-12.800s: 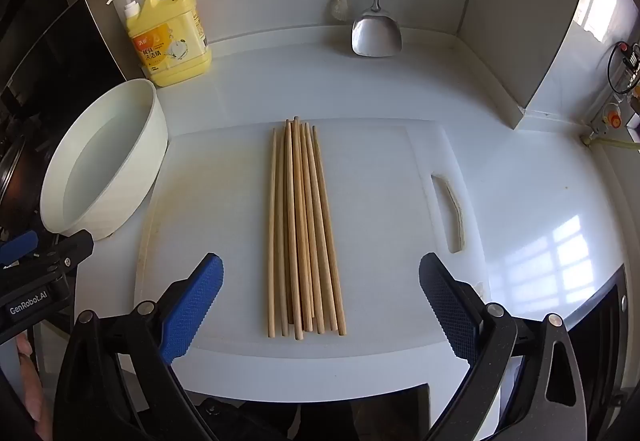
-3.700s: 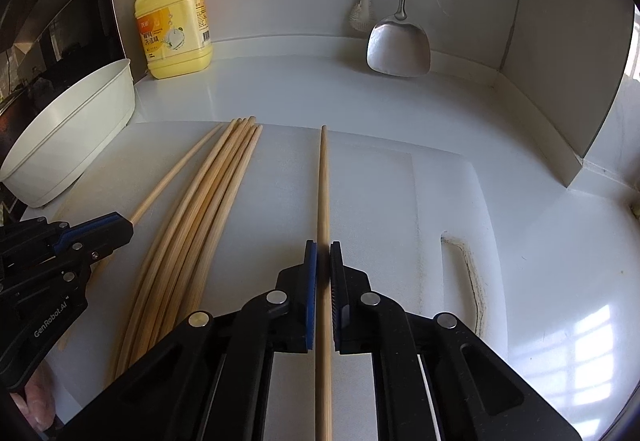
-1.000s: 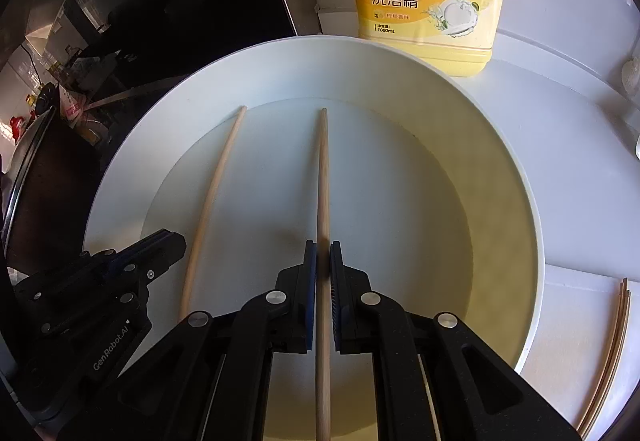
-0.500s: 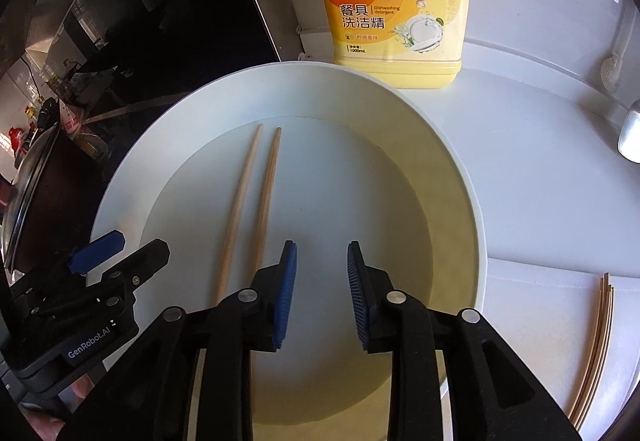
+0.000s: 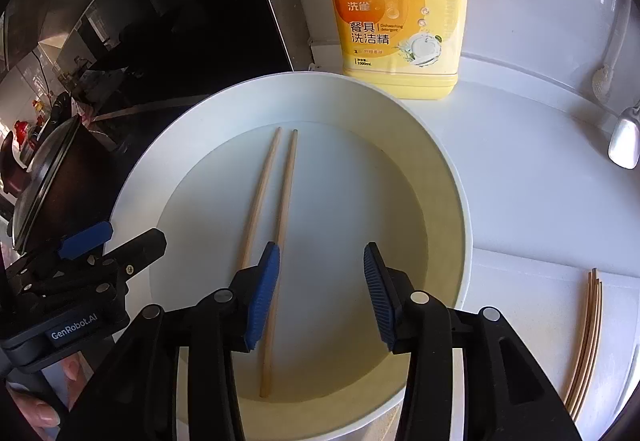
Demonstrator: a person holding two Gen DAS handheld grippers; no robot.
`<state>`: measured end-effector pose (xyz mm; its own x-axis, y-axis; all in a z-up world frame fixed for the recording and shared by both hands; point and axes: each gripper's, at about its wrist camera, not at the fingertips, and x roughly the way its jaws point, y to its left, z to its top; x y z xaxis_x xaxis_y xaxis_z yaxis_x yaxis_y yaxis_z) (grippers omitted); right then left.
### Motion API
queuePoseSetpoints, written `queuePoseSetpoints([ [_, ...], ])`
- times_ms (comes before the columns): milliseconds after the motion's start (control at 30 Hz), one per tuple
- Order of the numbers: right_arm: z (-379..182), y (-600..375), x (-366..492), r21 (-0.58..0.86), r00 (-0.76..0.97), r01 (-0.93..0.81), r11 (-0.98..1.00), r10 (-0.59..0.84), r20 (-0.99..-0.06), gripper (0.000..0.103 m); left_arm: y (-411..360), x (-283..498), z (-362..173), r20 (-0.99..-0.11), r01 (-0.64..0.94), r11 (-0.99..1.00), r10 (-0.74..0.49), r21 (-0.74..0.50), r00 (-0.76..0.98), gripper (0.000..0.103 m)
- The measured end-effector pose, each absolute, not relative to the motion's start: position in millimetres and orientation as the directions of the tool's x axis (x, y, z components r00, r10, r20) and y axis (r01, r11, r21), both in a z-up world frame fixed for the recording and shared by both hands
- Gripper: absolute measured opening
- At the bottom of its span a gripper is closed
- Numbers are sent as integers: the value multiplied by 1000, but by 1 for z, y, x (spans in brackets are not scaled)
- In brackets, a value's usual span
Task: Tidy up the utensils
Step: 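Open the right tool and left tool, dropping chopsticks into the basin, then move both tools back over the chopsticks on the cutting board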
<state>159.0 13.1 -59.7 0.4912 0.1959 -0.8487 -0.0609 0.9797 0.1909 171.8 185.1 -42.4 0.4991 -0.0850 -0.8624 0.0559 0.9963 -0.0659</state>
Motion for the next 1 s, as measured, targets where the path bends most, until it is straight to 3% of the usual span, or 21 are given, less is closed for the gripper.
queuePoseSetpoints([
  [100, -54, 11, 151, 185, 504, -52, 981, 186, -843, 48, 187, 166, -38, -856, 56, 997, -68, -46, 513, 90],
  [400, -44, 1, 115, 167, 519, -10, 986, 148, -842, 57, 186, 148, -25, -841, 102, 994, -77, -26, 536, 95],
  [1000, -22, -86, 12, 157, 561, 248, 956, -10, -828, 63, 101, 102, -8, -820, 328, 943, -231, -56, 524, 96],
])
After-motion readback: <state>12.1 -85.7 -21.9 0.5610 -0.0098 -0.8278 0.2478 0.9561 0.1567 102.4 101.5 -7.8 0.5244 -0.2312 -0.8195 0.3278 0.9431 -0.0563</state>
